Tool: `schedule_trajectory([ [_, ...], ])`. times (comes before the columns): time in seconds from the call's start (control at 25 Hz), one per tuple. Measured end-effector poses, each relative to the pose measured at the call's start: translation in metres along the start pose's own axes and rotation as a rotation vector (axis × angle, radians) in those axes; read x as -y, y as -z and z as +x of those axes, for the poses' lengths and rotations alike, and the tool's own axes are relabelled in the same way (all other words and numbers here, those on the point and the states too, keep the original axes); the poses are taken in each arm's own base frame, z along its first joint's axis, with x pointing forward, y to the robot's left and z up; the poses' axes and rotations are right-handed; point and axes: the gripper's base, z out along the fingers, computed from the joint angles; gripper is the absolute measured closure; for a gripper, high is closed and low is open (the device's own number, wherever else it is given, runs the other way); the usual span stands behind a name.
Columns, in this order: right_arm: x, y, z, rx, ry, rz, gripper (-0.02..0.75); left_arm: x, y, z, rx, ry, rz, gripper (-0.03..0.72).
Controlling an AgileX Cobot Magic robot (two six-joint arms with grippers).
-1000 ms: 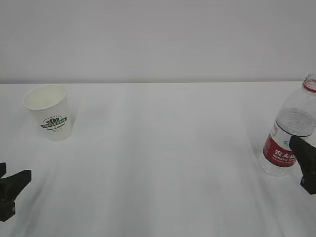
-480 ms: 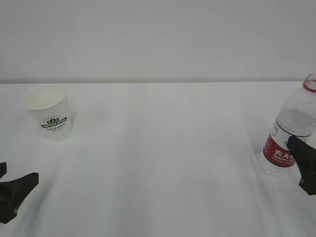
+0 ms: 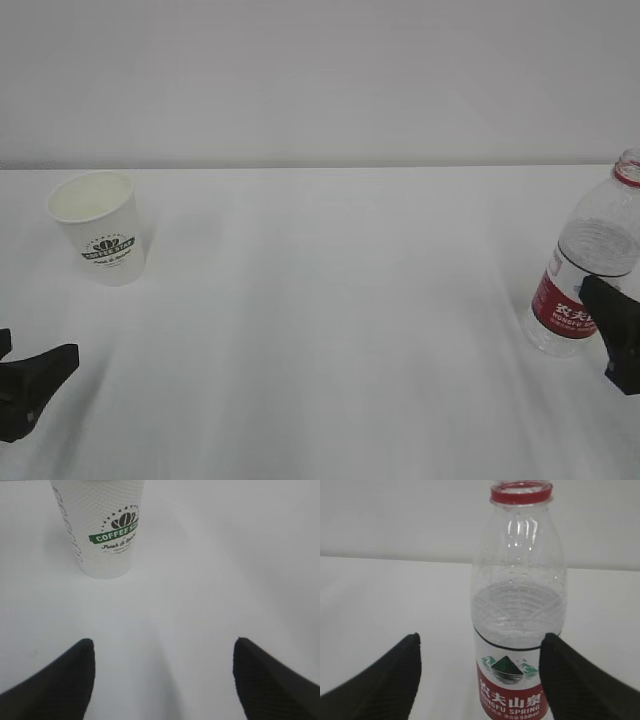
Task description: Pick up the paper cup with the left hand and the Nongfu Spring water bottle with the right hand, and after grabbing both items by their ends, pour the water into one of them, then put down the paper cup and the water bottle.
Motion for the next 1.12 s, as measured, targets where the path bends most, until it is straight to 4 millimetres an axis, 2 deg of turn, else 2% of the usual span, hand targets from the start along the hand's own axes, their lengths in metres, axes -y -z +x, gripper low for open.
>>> schedule_trajectory([
  [0.24,0.000,0.000,0.001,-0.011,0.018,0.004,0.116,-0.001,0.000,0.000,0.001,0.004,-0.007,0.057],
  [0.44,0.002,-0.001,0.005,-0.038,0.028,0.026,0.113,-0.001,0.000,0.000,0.001,0.005,-0.009,0.069],
  [0.84,0.005,-0.009,0.033,-0.203,0.020,0.049,0.113,-0.001,0.000,0.000,0.002,0.007,-0.014,0.087],
  [1.12,0.006,-0.017,0.028,-0.177,0.022,0.049,0.113,-0.001,0.000,0.000,0.003,0.008,-0.016,0.095],
])
